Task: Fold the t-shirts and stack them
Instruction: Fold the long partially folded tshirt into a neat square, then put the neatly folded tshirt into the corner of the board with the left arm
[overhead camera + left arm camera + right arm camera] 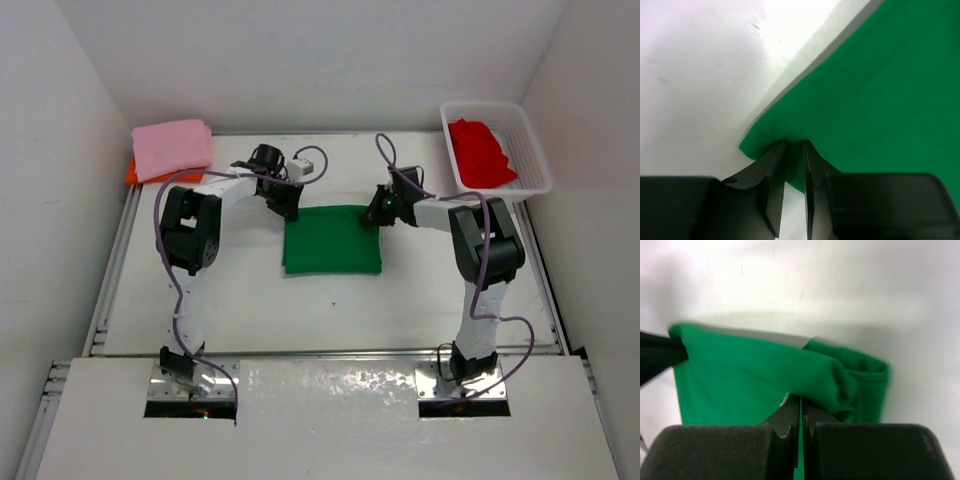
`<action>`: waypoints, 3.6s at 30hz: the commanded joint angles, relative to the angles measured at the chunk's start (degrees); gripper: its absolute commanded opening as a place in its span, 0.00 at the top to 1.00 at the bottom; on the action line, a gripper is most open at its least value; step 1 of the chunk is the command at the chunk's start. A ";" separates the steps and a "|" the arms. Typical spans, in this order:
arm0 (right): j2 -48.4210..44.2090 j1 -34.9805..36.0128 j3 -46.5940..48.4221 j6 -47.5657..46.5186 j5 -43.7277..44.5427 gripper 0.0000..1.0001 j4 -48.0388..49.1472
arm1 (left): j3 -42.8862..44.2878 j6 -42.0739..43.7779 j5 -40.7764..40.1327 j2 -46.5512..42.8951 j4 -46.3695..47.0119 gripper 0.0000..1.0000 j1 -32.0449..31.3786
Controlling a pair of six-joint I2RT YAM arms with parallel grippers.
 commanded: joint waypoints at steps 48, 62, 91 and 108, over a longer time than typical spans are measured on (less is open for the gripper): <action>7.80 -9.00 21.82 -8.98 11.22 1.00 -7.29 | 4.39 -5.62 6.06 0.47 3.08 0.72 -11.87; 21.43 -10.32 36.13 -4.93 18.32 1.00 -14.39 | -1.77 -0.69 -2.46 1.53 2.99 0.72 -14.69; -1.34 -9.09 13.56 -13.90 3.05 0.38 -21.45 | -1.31 -33.81 6.58 -0.50 13.25 0.30 -1.68; 1.83 -9.18 2.66 -9.59 -0.46 0.34 -14.86 | -13.71 -50.87 11.33 9.70 23.63 0.32 -4.85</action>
